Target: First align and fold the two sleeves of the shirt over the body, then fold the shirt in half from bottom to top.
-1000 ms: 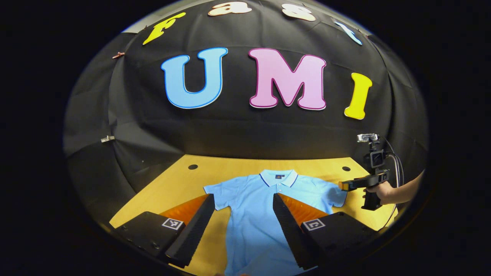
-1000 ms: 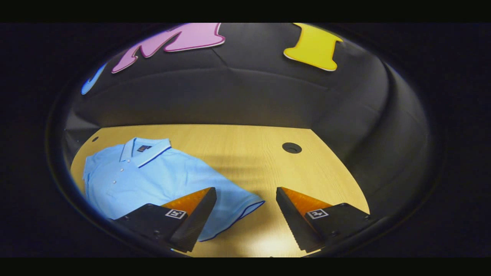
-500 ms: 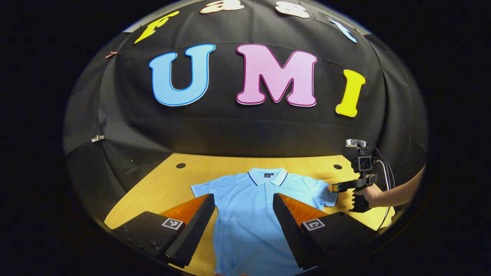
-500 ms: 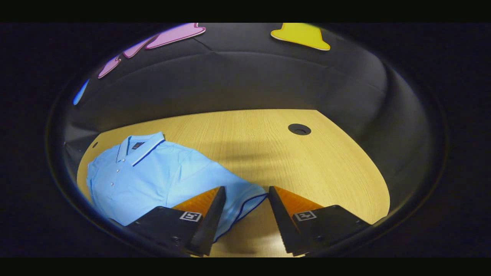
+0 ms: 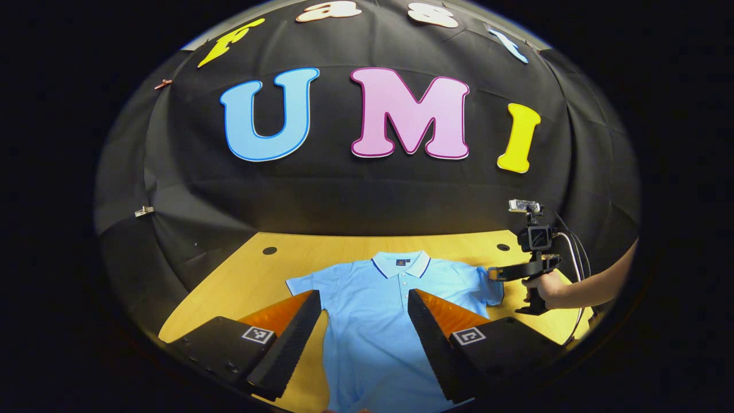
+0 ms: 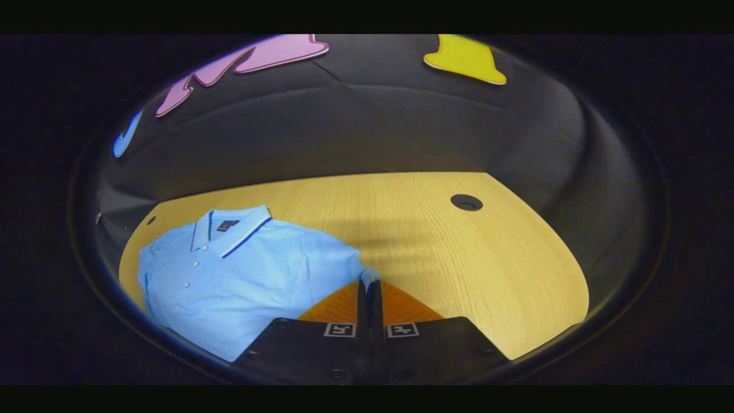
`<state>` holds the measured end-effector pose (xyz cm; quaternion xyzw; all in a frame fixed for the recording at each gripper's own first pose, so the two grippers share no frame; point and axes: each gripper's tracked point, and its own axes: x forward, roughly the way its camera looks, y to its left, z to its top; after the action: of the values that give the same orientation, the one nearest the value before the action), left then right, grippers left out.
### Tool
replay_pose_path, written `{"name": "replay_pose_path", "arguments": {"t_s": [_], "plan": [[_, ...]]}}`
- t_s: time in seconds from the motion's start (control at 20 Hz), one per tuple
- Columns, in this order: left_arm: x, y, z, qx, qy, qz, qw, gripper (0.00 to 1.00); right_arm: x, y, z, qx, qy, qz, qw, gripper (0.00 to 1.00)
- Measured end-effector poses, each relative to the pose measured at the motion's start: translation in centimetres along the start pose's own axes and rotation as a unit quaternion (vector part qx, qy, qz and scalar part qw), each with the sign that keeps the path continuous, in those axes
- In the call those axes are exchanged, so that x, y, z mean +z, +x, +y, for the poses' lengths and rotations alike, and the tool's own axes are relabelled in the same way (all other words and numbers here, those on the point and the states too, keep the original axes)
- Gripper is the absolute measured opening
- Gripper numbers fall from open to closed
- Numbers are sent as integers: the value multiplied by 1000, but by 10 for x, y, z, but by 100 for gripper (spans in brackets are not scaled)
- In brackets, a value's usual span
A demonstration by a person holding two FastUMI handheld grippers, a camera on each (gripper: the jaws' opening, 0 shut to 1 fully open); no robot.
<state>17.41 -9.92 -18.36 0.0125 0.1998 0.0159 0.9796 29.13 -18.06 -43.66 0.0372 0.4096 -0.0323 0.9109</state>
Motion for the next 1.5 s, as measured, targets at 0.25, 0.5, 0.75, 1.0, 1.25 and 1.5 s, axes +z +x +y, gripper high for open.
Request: {"name": "replay_pose_path", "arguments": {"t_s": [0.25,0.5,0.75,1.0,1.25,1.5], "plan": [[2,-1,18,17,-24,-5,1000,97,26,-17,33,10,-28,-27,999,5],[-8,-10,35,28,-36,-1,999,97,41,-22,89,45,-56,-45,996,0],[-18,-16,56,47,-50,7,998,97,44,-21,152,80,-79,-45,993,2],[-20,-2,81,60,-65,4,996,97,15,-16,207,115,-99,-24,988,10],[-22,45,98,28,-86,7,996,97,-12,-22,247,167,-99,-10,981,13],[-40,120,134,21,-109,27,993,97,-19,-38,241,169,-109,-33,979,74]]}}
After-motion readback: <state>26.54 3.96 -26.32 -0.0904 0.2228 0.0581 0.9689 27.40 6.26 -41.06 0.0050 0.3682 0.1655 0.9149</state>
